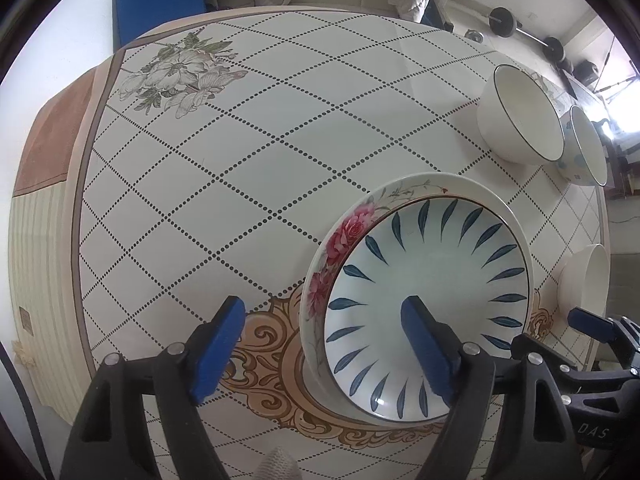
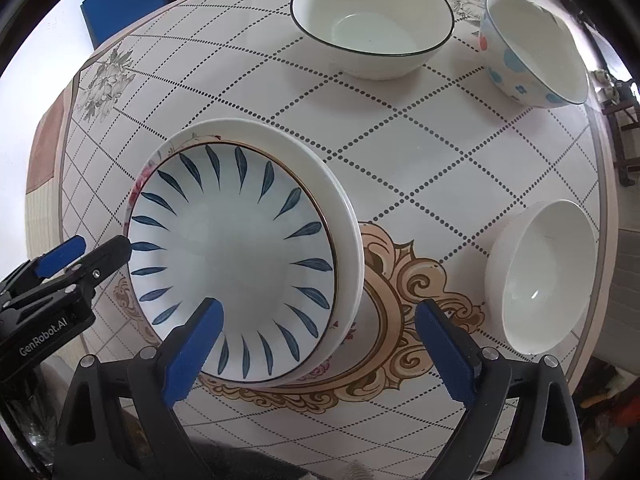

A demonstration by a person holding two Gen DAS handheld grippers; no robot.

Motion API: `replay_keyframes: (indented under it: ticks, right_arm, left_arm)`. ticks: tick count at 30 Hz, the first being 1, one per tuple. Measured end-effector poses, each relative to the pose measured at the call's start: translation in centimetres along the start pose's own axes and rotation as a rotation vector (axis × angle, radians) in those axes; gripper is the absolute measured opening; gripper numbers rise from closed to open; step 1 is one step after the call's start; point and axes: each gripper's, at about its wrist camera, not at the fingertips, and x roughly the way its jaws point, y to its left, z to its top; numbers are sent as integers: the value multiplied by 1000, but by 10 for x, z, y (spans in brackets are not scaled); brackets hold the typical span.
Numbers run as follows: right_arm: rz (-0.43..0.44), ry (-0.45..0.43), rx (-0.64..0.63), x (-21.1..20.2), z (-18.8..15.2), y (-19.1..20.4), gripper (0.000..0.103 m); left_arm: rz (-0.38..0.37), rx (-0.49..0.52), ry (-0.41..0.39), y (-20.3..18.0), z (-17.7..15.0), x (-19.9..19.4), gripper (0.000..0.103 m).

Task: Organize plates and bowls
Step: 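Open both grippers and release the blue-striped plate, then raise both grippers up and away from the plate stack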

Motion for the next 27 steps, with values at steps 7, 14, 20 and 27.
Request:
replay_keyframes:
  ticks: [7, 14, 20, 27]
  right_arm:
    - [-60, -76, -8, -14, -18, 4, 98]
    - [-109, -197, -40, -55, -38, 7, 98]
    - [-139, -322, -66, -107, -69, 9, 98]
    - [-131, -408, -81, -161, -120, 13, 98]
  left_arm:
    - [3, 8, -83, -15, -14, -23, 87]
    - [0, -23, -193, -22, -38, -67, 87]
    - [26, -23, -323, -30, -67, -118, 87]
    - [45, -17, -351, -31, -100, -165, 87]
